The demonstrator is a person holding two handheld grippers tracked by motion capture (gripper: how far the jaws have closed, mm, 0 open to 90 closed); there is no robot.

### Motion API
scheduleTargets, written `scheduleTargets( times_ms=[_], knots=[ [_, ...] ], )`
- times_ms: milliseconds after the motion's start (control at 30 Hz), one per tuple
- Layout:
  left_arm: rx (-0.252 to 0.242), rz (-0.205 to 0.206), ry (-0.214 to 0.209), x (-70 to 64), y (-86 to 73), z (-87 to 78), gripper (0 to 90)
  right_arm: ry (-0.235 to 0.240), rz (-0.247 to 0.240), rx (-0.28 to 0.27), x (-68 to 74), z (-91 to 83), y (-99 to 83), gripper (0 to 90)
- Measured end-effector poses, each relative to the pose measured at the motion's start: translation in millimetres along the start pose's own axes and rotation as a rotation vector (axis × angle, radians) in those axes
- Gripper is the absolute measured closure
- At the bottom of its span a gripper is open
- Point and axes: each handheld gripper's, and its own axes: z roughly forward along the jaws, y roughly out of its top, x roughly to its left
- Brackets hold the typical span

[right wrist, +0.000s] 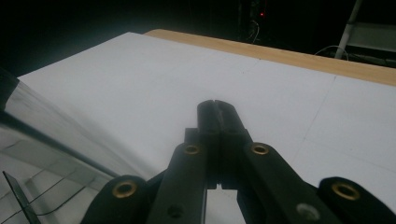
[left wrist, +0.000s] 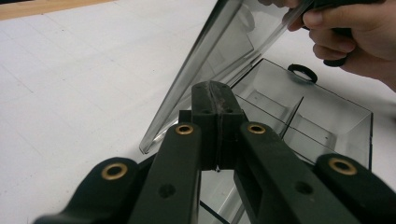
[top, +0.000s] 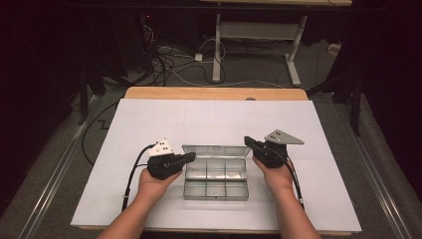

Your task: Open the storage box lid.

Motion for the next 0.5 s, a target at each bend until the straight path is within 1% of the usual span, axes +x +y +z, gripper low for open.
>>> scheduleTargets(
  times_ms=[100,200,300,500],
  knots=[
    [0.000,0.000,0.001,0.4,1.0,0.6,87.5,-0.007,-0.010,-0.004,0.7,0.0,2.2,90.0],
    [0.000,0.002,0.003,0.9,1.5,1.1,87.5,0.000,0.003,-0.007,0.3,0.5,3.3,90.0],
    [-0.002,0.000,0.005,1.8,1.6,1.6,87.6,-0.002,0.006,-0.016,0.5,0.5,3.6,90.0],
    [-0.004,-0.004,0.012,3.9,2.8,3.1,87.6,-0.017,-0.012,-0.016,2.4,-0.7,3.7,90.0]
  ],
)
